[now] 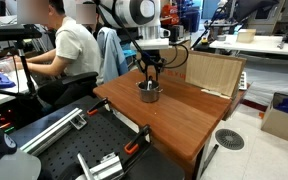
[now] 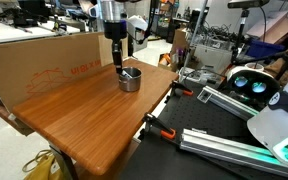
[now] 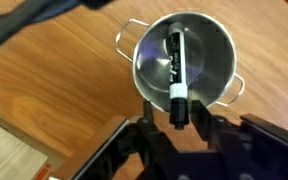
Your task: Remove the marker from the pot and put it on the table
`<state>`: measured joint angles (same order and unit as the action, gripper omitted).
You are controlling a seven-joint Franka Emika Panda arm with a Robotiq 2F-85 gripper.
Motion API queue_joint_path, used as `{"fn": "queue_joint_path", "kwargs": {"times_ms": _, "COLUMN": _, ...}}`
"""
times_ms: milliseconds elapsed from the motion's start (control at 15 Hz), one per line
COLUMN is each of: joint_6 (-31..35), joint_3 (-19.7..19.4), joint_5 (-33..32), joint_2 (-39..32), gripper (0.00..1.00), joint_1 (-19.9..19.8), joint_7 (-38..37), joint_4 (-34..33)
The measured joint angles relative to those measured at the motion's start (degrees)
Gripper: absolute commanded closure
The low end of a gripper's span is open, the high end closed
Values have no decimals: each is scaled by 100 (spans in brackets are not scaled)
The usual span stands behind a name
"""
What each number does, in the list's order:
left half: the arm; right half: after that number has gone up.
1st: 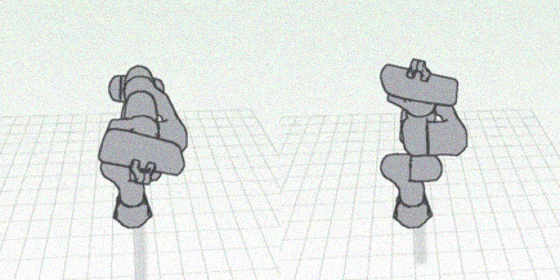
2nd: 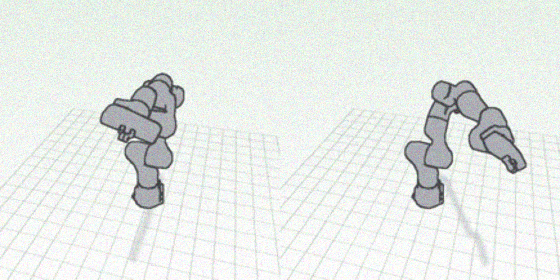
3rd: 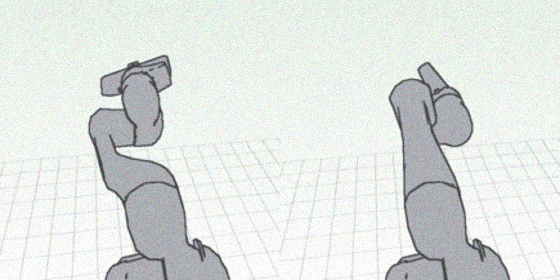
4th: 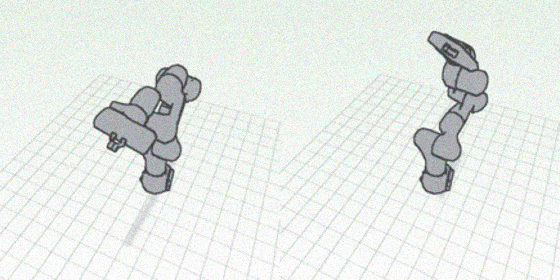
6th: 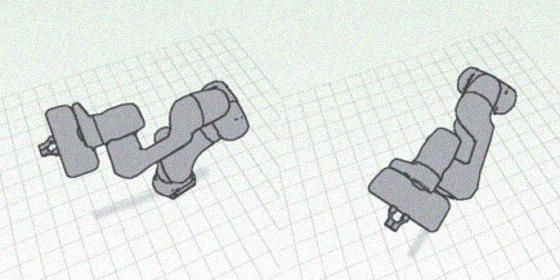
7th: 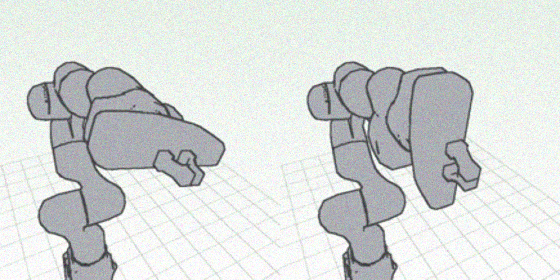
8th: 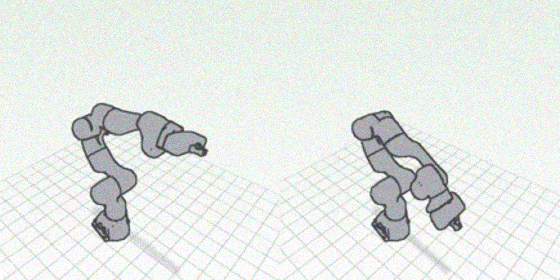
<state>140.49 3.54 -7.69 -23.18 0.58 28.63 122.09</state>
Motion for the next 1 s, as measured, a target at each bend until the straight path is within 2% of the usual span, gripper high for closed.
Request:
{"fn": "queue_joint_path", "kwargs": {"times_ms": 133, "joint_6": -113, "joint_3": 35, "joint_5": 1, "joint_2": 1, "gripper": 99, "joint_1": 8, "joint_7": -5, "joint_4": -38}}
{"fn": "queue_joint_path", "kwargs": {"times_ms": 200, "joint_6": -157, "joint_3": 47, "joint_5": 0, "joint_2": 0, "gripper": 99, "joint_1": 13, "joint_7": -13, "joint_4": -54}}
{"fn": "queue_joint_path", "kwargs": {"times_ms": 267, "joint_6": -180, "joint_3": 47, "joint_5": 0, "joint_2": 0, "gripper": 95, "joint_1": 11, "joint_7": -15, "joint_4": -66}}
{"fn": "queue_joint_path", "kwargs": {"times_ms": 1000, "joint_6": -196, "joint_3": -9, "joint_5": 23, "joint_2": 39, "gripper": 95, "joint_1": -68, "joint_7": -203, "joint_4": -172}}
